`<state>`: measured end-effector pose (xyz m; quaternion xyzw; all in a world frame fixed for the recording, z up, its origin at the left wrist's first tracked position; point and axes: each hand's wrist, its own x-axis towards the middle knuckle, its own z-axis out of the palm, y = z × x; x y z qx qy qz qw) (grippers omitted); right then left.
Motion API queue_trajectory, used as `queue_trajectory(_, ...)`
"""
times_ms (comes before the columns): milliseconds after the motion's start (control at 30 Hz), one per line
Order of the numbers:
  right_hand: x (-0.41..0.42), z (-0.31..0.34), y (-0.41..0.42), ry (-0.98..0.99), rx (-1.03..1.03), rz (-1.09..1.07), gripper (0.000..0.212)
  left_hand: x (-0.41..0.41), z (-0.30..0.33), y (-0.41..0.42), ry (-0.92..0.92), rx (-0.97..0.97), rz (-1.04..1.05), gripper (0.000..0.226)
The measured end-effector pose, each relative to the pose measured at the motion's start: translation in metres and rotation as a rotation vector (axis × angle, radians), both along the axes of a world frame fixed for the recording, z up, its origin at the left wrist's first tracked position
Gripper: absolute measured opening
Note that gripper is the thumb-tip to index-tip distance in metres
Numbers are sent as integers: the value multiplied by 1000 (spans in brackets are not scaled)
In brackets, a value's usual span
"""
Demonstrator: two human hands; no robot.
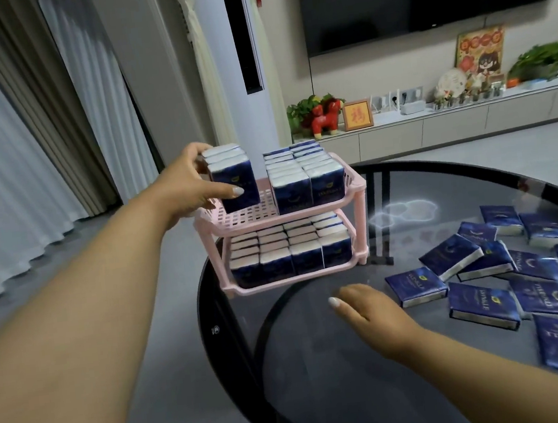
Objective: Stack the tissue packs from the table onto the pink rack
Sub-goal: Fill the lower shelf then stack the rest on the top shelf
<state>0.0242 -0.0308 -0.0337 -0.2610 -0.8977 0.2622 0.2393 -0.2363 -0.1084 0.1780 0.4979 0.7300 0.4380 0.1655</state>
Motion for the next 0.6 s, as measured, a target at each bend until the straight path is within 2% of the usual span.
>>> queue_trajectory(167,-3,-8,3,-37,49,-1,74,-29,-8,44,-29,-68,-18,69)
queue_trajectory(600,-6,0,2,-78,74,9,79,-58,-29,97,-114,-202,-100,76)
